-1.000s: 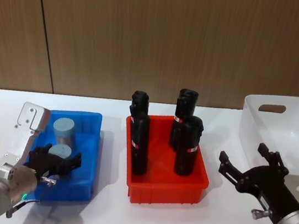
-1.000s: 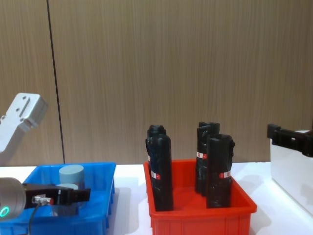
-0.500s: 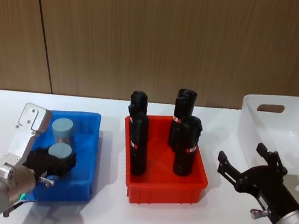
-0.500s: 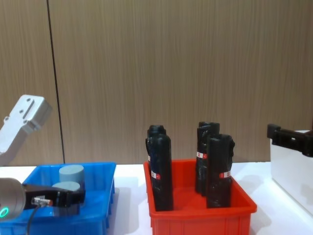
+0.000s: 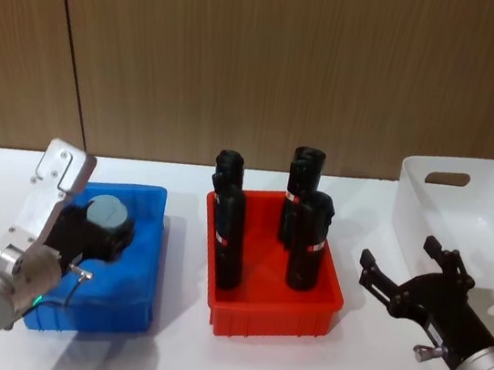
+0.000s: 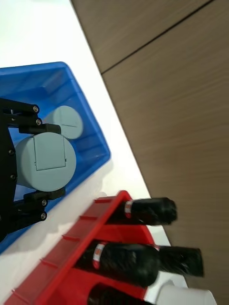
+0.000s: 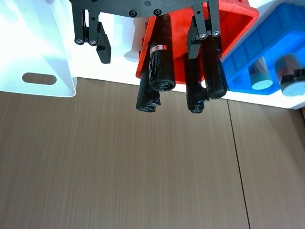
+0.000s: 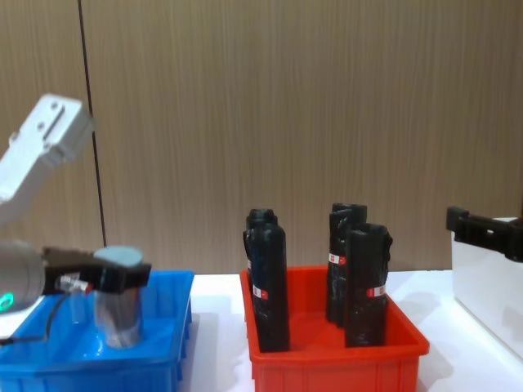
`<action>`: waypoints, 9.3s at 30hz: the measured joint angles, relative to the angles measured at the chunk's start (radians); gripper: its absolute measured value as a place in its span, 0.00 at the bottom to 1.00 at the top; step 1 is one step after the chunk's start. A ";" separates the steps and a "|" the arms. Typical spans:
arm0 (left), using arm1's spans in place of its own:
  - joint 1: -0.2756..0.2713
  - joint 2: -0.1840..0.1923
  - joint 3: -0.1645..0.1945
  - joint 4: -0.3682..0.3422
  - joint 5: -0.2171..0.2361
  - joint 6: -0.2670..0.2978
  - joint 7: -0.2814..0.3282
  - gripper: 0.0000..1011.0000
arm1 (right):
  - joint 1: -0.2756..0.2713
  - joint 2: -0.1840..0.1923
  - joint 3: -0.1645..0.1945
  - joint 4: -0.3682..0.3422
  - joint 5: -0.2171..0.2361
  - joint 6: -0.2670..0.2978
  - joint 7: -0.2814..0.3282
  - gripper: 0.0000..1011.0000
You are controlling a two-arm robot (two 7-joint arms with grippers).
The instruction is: Pick the cotton swabs from the blue box and place them into the white box.
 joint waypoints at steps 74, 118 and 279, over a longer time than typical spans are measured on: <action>-0.254 -0.087 0.038 0.067 0.020 0.013 -0.709 0.66 | 0.035 0.013 0.007 0.037 0.006 -0.009 0.144 0.99; -0.264 -0.090 0.040 0.075 0.022 0.014 -0.723 0.66 | 0.322 -0.068 -0.036 0.366 0.053 0.002 0.634 0.99; -0.264 -0.090 0.040 0.074 0.022 0.014 -0.723 0.99 | 0.730 -0.063 0.113 1.026 -0.088 -0.053 0.161 0.75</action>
